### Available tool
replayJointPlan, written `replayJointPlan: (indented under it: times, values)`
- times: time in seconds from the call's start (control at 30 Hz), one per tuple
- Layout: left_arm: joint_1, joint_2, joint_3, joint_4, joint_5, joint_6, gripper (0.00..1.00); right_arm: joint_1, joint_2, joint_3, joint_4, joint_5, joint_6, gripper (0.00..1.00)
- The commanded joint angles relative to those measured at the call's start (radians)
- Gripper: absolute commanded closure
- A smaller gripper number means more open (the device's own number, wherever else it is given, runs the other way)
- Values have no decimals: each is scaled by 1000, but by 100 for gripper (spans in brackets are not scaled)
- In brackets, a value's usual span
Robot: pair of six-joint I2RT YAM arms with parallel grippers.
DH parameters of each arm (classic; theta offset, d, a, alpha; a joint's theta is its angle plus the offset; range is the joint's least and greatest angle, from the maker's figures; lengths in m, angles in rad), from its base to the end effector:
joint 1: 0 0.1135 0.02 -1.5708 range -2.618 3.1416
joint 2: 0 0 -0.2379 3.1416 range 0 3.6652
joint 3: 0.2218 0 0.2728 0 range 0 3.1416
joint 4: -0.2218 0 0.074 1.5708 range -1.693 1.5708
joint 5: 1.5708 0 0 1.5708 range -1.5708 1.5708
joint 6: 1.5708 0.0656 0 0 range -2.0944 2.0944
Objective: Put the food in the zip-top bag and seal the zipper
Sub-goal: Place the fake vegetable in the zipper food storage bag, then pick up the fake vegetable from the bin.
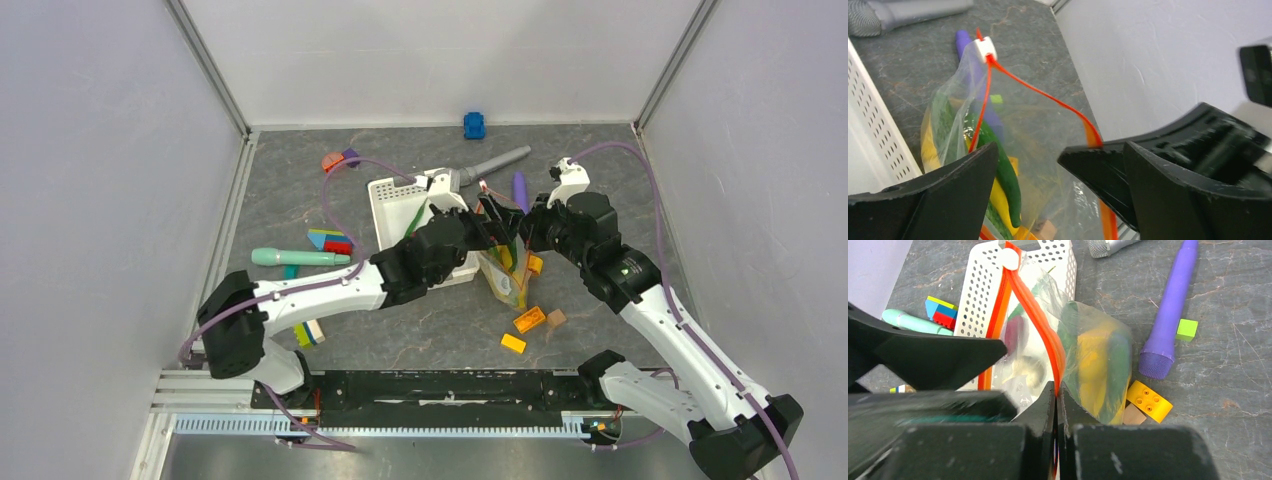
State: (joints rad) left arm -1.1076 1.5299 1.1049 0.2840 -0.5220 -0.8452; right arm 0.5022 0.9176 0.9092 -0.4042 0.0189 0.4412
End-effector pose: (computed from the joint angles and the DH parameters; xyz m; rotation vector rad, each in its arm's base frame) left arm 0.2111 -0.3495 0.2778 -0.1735 1.7902 -0.9981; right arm 0.2372 0.1288 0.3042 -0.0494 2.0313 0.5866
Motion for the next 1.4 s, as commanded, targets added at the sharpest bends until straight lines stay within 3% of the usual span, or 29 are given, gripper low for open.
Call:
replayJointPlan:
  times: [0.0, 0.23, 0.3, 0.43, 0.5, 0.6, 0.97, 1.17, 1.37]
  values:
    - [-6, -98, 25, -24, 64, 161, 0, 4, -1, 14, 41, 7, -1, 99]
    - [32, -178, 99, -429, -113, 203, 0, 3, -10, 2, 25, 34, -40, 99]
    - [89, -188, 110, -533, -69, 201, 0, 4, -15, 2, 14, 44, -49, 99]
    - [268, -161, 118, -673, 151, 215, 0, 2, -17, -3, -1, 57, -64, 99]
    - [339, -130, 122, -711, 258, 248, 0, 3, -18, -8, -4, 59, -65, 99]
    - [366, -65, 140, -750, 310, 325, 0, 3, -13, -13, -4, 59, -66, 99]
    - [404, 249, 293, -979, 225, 352, 0, 3, 4, -12, -10, 61, -76, 99]
    - [406, 323, 298, -990, 199, 353, 1, 3, 14, -13, -10, 60, -76, 99]
    - [406, 371, 304, -988, 201, 357, 10, 3, 22, -13, -10, 58, -75, 99]
